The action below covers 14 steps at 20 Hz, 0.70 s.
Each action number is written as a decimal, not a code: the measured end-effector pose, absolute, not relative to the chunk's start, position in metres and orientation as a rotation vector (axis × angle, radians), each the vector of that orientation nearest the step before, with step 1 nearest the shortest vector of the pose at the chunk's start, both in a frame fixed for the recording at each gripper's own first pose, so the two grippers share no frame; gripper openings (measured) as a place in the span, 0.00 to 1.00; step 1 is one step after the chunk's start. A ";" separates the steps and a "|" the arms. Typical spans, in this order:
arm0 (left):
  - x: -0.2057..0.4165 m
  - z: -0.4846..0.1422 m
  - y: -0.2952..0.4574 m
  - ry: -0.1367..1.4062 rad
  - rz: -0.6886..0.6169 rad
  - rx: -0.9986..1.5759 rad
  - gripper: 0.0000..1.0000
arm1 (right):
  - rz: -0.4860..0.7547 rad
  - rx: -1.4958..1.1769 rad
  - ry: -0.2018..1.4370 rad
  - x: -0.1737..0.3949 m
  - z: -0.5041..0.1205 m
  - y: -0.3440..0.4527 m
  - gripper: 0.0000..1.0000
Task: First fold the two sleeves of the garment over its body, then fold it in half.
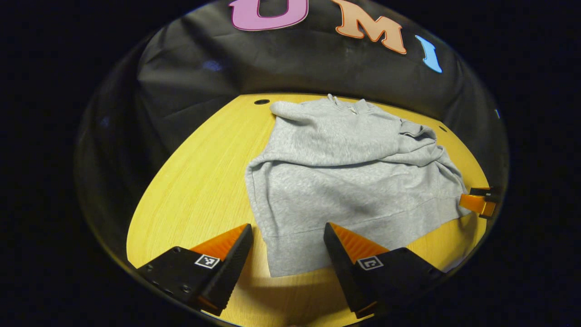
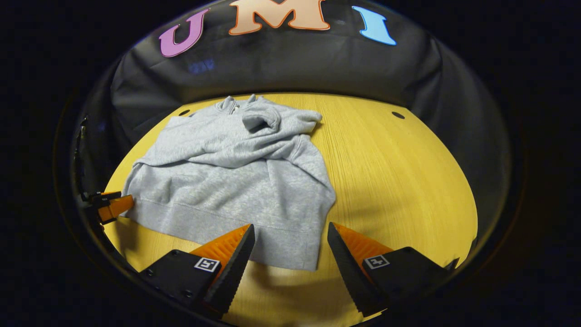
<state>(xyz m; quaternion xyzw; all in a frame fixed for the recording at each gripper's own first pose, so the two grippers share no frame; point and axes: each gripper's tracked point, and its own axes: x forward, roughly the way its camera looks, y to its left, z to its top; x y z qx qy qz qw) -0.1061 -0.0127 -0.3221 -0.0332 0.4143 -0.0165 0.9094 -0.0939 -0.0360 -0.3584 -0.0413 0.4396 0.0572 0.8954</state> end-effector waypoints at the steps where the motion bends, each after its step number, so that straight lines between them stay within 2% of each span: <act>1: -0.104 -0.324 -0.013 0.841 -0.030 -0.077 0.92 | 0.124 -0.078 0.926 -0.097 -0.362 -0.033 0.97; 2: -0.106 -0.324 -0.013 0.842 -0.031 -0.073 0.90 | 0.127 -0.071 0.936 -0.099 -0.363 -0.032 0.99; 6: -0.106 -0.324 -0.014 0.834 -0.029 -0.076 0.89 | 0.131 -0.073 0.935 -0.097 -0.364 -0.032 0.97; 8: -0.106 -0.324 -0.018 0.839 -0.044 -0.067 0.83 | 0.148 -0.068 0.943 -0.097 -0.365 -0.030 0.97; 10: -0.104 -0.322 -0.021 0.842 -0.073 -0.064 0.74 | 0.165 -0.062 0.944 -0.095 -0.365 -0.027 0.85; 11: -0.104 -0.322 -0.024 0.848 -0.096 -0.065 0.66 | 0.171 -0.052 0.945 -0.094 -0.365 -0.026 0.72; 12: -0.102 -0.324 -0.026 0.853 -0.104 -0.064 0.60 | 0.170 -0.040 0.950 -0.094 -0.365 -0.025 0.65; 13: -0.100 -0.325 -0.027 0.861 -0.111 -0.066 0.50 | 0.173 -0.035 0.958 -0.094 -0.366 -0.025 0.55; 14: -0.099 -0.323 -0.031 0.859 -0.127 -0.081 0.50 | 0.184 -0.037 0.962 -0.092 -0.366 -0.025 0.54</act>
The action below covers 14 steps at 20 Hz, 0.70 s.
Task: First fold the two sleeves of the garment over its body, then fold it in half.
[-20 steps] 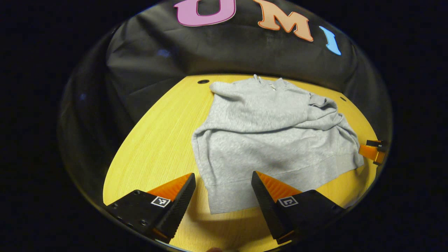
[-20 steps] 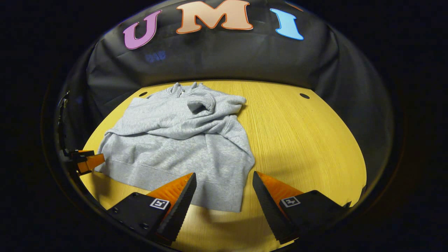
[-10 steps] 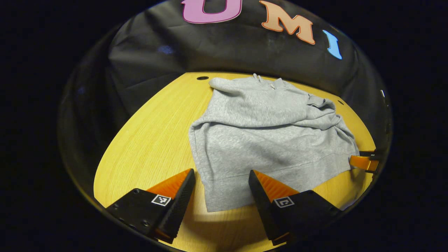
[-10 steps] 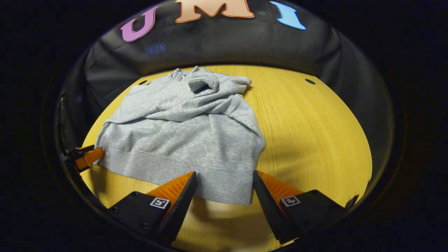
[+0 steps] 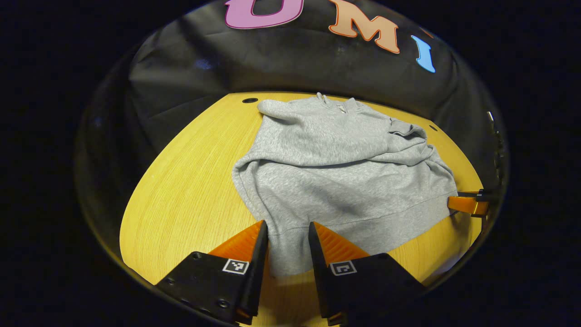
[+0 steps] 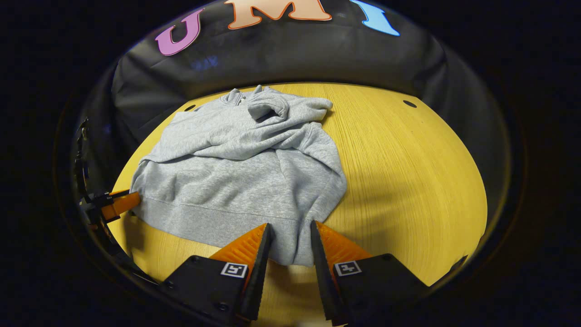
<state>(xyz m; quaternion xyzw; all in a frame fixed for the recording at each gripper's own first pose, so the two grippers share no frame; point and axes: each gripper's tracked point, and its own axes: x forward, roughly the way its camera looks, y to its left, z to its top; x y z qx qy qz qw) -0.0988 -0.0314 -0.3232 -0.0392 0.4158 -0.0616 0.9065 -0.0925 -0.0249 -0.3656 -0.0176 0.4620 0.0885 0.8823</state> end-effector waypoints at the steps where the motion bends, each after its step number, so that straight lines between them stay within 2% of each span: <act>1: -0.099 -0.321 -0.034 0.853 -0.129 -0.098 0.31 | 0.205 0.001 0.975 -0.095 -0.367 -0.021 0.54; 2: -0.096 -0.323 -0.035 0.856 -0.127 -0.108 0.27 | 0.191 0.036 0.974 -0.092 -0.366 -0.019 0.36; 3: -0.095 -0.325 -0.036 0.859 -0.127 -0.110 0.16 | 0.193 0.055 0.993 -0.094 -0.367 -0.019 0.19; 4: -0.096 -0.325 -0.037 0.868 -0.127 -0.109 0.13 | 0.194 0.064 0.995 -0.092 -0.366 -0.019 0.12; 5: -0.095 -0.323 -0.038 0.874 -0.123 -0.114 0.08 | 0.195 0.067 0.997 -0.092 -0.367 -0.018 0.12; 7: -0.096 -0.324 -0.040 0.904 -0.130 -0.114 0.01 | 0.208 0.057 1.010 -0.092 -0.366 -0.018 0.05; 14: -0.107 -0.324 -0.038 0.962 -0.148 -0.159 0.00 | 0.224 0.080 1.054 -0.100 -0.361 -0.023 0.06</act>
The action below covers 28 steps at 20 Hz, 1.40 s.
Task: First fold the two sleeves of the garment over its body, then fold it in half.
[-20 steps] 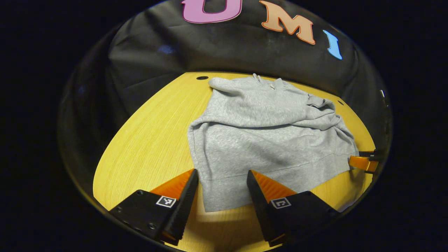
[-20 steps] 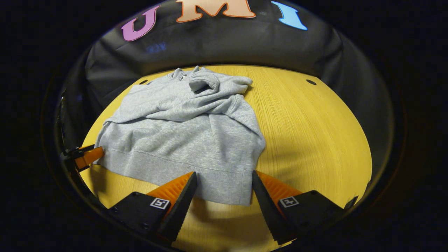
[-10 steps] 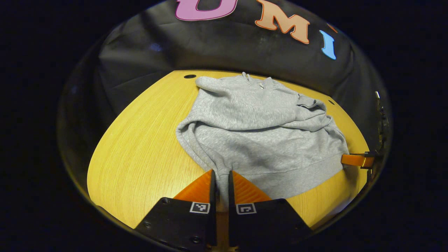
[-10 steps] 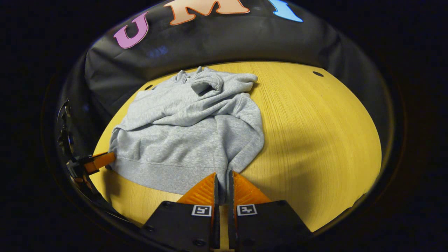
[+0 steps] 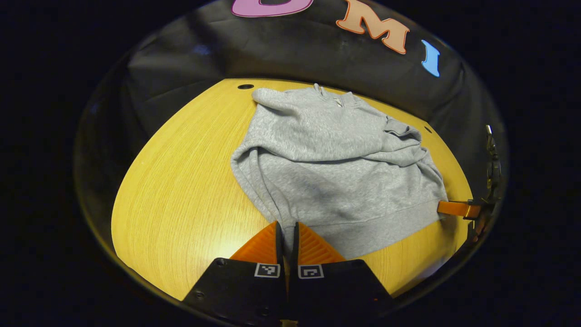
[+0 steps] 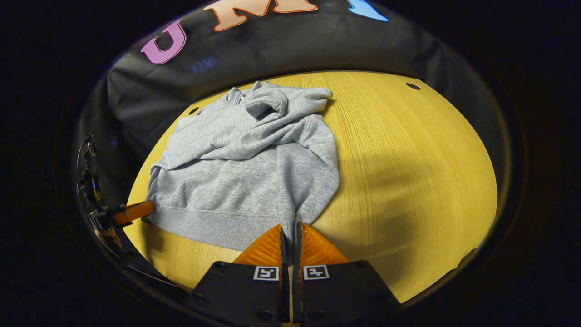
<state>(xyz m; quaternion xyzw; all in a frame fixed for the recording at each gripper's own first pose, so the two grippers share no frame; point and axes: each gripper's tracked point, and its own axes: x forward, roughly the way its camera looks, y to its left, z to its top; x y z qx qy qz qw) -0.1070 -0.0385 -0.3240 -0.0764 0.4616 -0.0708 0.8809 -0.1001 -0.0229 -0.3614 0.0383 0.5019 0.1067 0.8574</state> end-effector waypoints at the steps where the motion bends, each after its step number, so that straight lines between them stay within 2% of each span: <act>1: -0.106 -0.323 -0.039 0.967 -0.150 -0.159 0.00 | 0.232 0.077 1.063 -0.102 -0.361 -0.024 0.05; 12: -0.096 -0.322 -0.029 1.022 -0.144 -0.194 0.00 | 0.293 0.114 1.131 -0.105 -0.357 -0.015 0.05; 15: -0.094 -0.310 -0.029 1.006 -0.138 -0.225 0.00 | 0.301 0.186 1.113 -0.101 -0.343 -0.014 0.05; 16: -0.093 -0.306 -0.029 1.003 -0.141 -0.230 0.03 | 0.307 0.202 1.106 -0.098 -0.337 -0.013 0.05; 17: -0.090 -0.301 -0.028 1.001 -0.145 -0.233 0.00 | 0.313 0.217 1.098 -0.095 -0.332 -0.011 0.05; 28: -0.054 -0.247 -0.038 0.919 -0.180 -0.281 0.00 | 0.356 0.399 0.997 -0.054 -0.271 0.015 0.05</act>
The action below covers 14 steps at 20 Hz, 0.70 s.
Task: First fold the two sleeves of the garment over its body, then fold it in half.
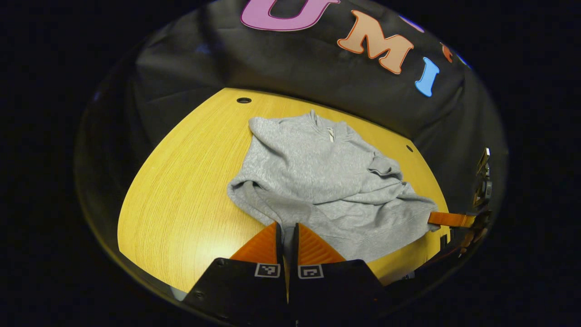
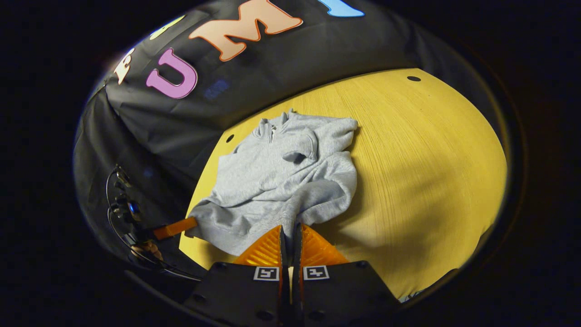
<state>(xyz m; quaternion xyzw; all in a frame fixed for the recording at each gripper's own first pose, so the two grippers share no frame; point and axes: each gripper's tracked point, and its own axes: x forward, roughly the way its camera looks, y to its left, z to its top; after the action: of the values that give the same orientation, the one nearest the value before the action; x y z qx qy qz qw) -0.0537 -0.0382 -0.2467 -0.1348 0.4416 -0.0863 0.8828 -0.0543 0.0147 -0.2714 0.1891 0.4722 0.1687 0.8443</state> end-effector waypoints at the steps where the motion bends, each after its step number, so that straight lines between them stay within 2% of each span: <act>1: -0.051 -0.245 -0.039 0.915 -0.180 -0.282 0.00 | 0.354 0.423 0.990 -0.049 -0.267 0.016 0.05; 14: 0.025 -0.210 -0.040 0.828 -0.192 -0.349 0.00 | 0.332 0.671 0.924 0.034 -0.232 0.041 0.05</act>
<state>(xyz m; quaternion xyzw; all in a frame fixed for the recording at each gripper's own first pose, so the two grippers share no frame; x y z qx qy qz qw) 0.0250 -0.0396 -0.2102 -0.1686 0.3996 -0.0924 0.8963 0.0338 0.0408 -0.2317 0.3163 0.4353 0.1564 0.8282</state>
